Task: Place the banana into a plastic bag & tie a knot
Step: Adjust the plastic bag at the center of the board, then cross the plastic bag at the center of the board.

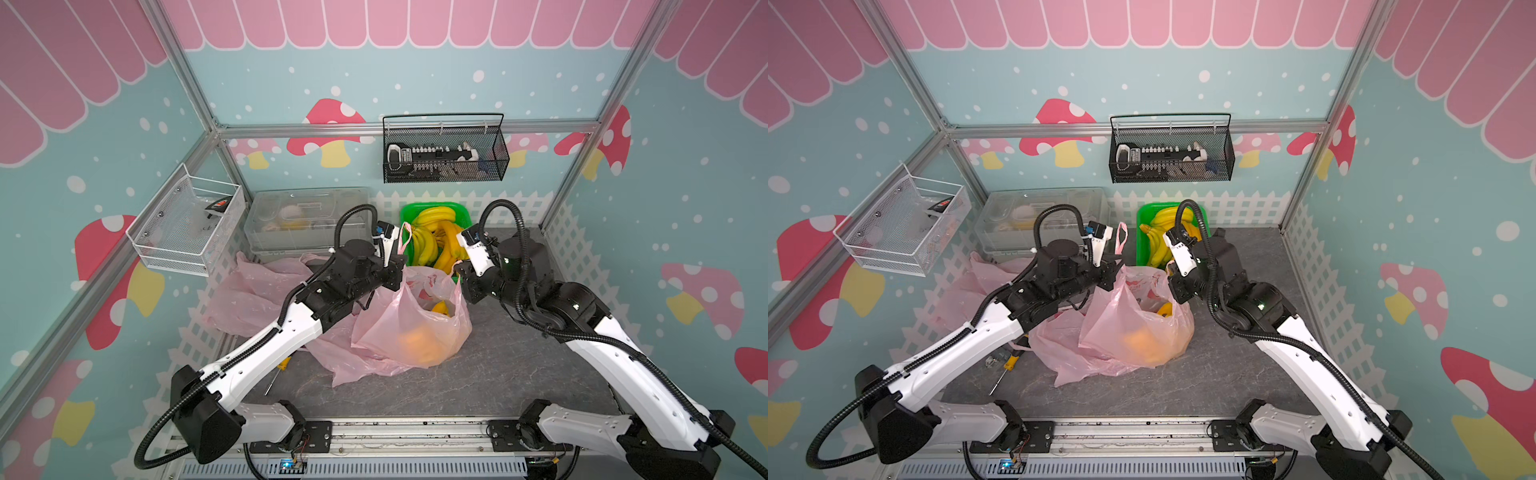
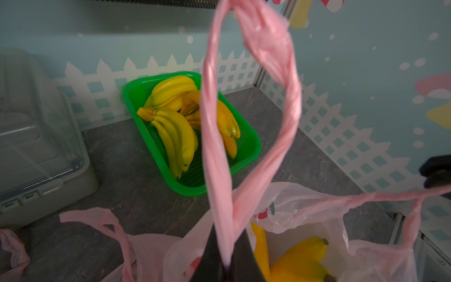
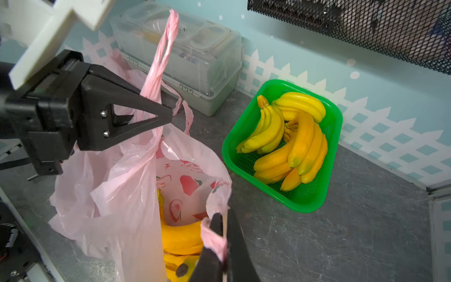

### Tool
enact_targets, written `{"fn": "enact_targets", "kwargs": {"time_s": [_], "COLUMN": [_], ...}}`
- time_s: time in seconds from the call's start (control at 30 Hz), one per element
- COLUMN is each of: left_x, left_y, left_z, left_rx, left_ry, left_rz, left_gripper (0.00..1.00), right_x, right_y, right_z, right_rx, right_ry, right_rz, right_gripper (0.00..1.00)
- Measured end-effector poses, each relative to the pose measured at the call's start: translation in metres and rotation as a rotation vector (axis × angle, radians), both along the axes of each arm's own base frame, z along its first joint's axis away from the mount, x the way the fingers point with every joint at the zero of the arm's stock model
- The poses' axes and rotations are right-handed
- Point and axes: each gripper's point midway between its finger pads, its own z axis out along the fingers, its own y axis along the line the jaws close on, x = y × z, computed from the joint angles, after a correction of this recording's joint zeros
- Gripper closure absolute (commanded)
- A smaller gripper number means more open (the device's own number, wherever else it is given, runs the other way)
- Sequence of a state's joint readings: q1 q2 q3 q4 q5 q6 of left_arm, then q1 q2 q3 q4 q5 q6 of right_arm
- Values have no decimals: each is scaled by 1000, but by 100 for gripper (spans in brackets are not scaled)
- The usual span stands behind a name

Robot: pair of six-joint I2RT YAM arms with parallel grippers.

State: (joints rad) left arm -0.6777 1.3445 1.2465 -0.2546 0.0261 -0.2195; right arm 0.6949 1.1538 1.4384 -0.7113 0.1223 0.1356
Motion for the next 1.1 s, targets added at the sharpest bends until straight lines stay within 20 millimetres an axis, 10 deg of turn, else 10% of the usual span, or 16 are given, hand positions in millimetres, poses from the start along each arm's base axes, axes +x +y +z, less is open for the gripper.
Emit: {"fn": "enact_targets", "kwargs": {"time_s": [0.5, 0.73, 1.1], "left_x": [-18, -54, -64], "left_y": [11, -48, -59], "left_z": [47, 8, -39], "left_rx": [23, 105, 173], "left_ry": [-101, 8, 159], "left_rz": [-31, -291, -382], "left_gripper": [100, 100, 94], "right_x": [19, 3, -14], "right_y": [23, 23, 32], "right_z": [8, -1, -15], "right_rx": [-10, -35, -15], "right_ry": [-68, -79, -73], "right_rz": [58, 119, 206], "right_gripper": [100, 100, 100]}}
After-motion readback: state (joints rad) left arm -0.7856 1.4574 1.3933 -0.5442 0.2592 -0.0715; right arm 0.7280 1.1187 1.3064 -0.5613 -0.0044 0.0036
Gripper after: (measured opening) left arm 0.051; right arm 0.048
